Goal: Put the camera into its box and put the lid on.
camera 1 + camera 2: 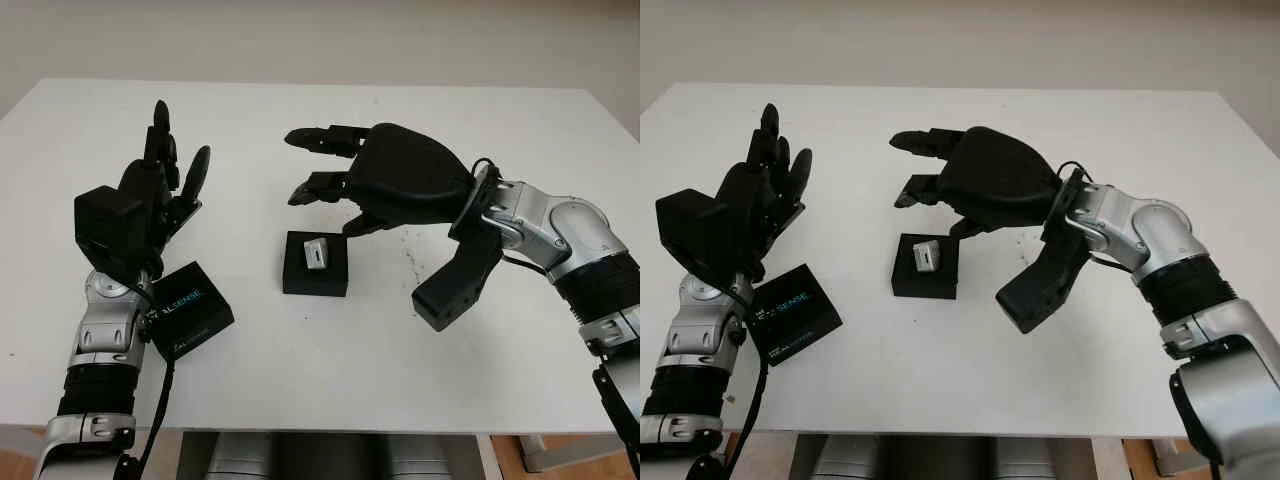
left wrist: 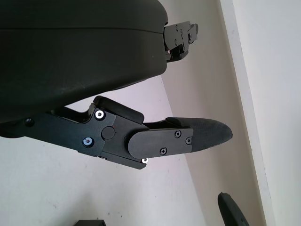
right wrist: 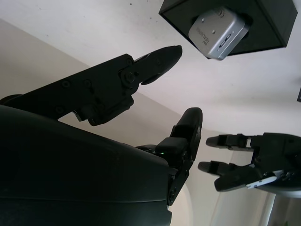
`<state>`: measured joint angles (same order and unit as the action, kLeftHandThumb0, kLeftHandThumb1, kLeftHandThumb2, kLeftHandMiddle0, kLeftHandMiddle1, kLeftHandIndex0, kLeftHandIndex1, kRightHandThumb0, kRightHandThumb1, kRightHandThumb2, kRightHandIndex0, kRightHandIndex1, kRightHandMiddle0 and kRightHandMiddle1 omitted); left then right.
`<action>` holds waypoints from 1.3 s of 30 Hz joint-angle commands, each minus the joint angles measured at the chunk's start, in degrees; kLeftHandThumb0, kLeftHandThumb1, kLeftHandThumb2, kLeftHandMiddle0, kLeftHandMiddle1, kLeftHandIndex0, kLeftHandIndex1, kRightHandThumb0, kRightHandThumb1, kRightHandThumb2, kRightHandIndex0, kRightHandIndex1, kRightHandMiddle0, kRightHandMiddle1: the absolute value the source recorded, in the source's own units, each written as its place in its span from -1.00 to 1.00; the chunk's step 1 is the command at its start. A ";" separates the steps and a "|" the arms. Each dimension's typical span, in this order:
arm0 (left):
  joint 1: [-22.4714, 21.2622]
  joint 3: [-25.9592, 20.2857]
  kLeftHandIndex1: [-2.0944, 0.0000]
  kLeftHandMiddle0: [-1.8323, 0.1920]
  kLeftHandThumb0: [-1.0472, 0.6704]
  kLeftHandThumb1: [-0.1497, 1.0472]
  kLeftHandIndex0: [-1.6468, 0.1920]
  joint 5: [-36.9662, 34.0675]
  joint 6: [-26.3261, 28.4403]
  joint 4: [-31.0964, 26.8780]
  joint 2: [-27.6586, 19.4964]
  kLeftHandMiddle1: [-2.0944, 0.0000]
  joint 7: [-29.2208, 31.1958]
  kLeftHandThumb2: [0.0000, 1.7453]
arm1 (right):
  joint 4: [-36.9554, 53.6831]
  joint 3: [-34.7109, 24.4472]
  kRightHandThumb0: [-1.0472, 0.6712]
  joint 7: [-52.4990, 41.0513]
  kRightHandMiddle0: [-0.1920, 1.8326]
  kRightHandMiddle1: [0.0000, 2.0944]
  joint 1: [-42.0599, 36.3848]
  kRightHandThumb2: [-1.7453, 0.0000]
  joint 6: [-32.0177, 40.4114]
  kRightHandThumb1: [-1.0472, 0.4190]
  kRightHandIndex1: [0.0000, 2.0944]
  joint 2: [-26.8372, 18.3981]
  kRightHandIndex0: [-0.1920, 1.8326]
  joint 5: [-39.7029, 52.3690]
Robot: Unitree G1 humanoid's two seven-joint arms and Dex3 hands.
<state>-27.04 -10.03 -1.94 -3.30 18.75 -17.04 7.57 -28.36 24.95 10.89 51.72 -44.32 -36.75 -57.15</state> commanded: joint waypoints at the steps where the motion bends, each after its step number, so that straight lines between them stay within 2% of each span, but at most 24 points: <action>1: 0.12 0.23 1.00 1.00 -0.62 1.00 1.00 -0.07 0.09 -1.45 -0.04 1.00 -0.20 -0.45 | -0.62 0.91 -0.23 1.01 -0.24 -0.62 1.50 0.93 -0.26 -0.76 -0.94 0.42 -0.51 -0.77; 13: 0.41 0.31 1.00 1.00 -0.62 1.00 1.00 -0.35 0.37 -2.44 -0.07 1.00 -0.16 -0.46 | -2.80 3.54 -0.18 1.05 -0.26 -0.65 2.30 0.94 -0.64 -0.76 -0.94 0.96 -0.52 -1.45; 39: 0.84 0.66 1.00 1.00 -0.60 1.00 1.00 0.08 0.04 -3.10 -0.03 1.00 -0.75 -0.45 | -7.62 7.95 -0.28 5.38 -0.26 -0.60 4.65 0.94 -1.05 -0.81 -0.95 3.22 -0.54 -3.20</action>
<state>-26.45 -9.42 -1.77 -3.08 16.86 -17.00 6.81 -35.63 32.69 16.03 55.15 -45.10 -33.81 -60.34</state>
